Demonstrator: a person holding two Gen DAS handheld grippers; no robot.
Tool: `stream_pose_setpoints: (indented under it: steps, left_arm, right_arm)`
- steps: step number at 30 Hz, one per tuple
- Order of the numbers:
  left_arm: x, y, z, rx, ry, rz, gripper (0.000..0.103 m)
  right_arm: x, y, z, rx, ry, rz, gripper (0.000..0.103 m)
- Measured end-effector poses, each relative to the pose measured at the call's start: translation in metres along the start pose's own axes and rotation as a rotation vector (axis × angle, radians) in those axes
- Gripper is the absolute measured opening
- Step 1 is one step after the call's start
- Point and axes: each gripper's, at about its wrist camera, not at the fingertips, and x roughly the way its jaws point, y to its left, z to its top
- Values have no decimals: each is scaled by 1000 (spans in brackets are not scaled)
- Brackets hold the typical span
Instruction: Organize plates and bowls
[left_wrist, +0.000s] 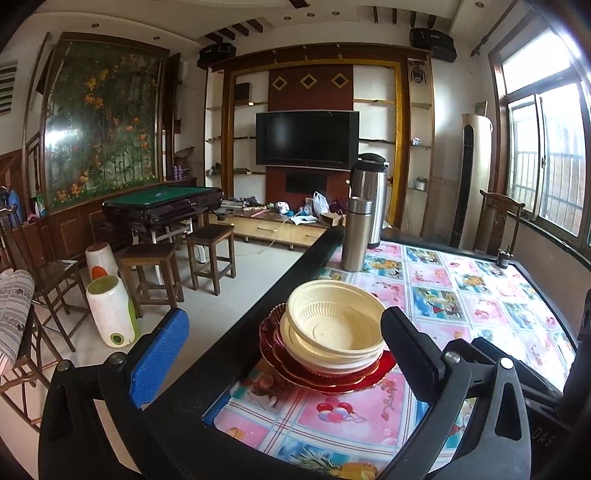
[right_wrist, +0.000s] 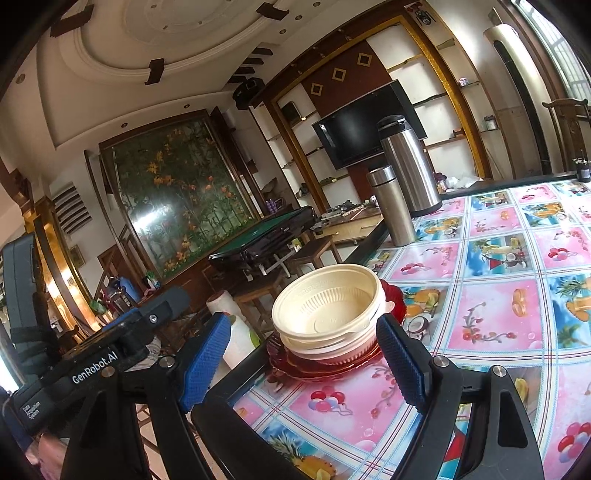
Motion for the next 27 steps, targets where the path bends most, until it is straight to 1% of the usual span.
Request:
stream_pose_setpoints:
  steps: [3, 6, 12, 14, 15, 16, 17, 22, 24, 27]
  left_arm:
    - [0, 1, 0, -1, -8, 15, 103]
    - [1, 1, -1, 0, -6, 16, 103]
    - [4, 6, -1, -30, 3, 15, 103]
    - [4, 9, -2, -36, 7, -15, 103]
    - [2, 13, -2, -61, -7, -33, 103]
    - [0, 18, -2, -92, -28, -15, 103]
    - [-2, 19, -1, -99, -37, 3, 103]
    - [2, 16, -3, -61, -36, 58, 103]
    - [6, 14, -5, -54, -18, 64, 103]
    - [15, 12, -6, -44, 30, 58, 103]
  right_arm:
    - [1, 0, 0, 4, 3, 0, 83]
    - [1, 0, 0, 5, 3, -2, 83]
    - [1, -4, -2, 19, -6, -24, 83]
    - [0, -6, -2, 30, -10, -31, 83]
    - [0, -8, -2, 37, -12, -37, 83]
    - [0, -9, -2, 42, -12, -40, 83]
    - [0, -10, -2, 46, -12, -43, 83]
    - [3, -15, -2, 69, -7, -53, 83]
    - [4, -15, -3, 67, -5, -56, 83]
    - [4, -16, -3, 64, -3, -61, 83]
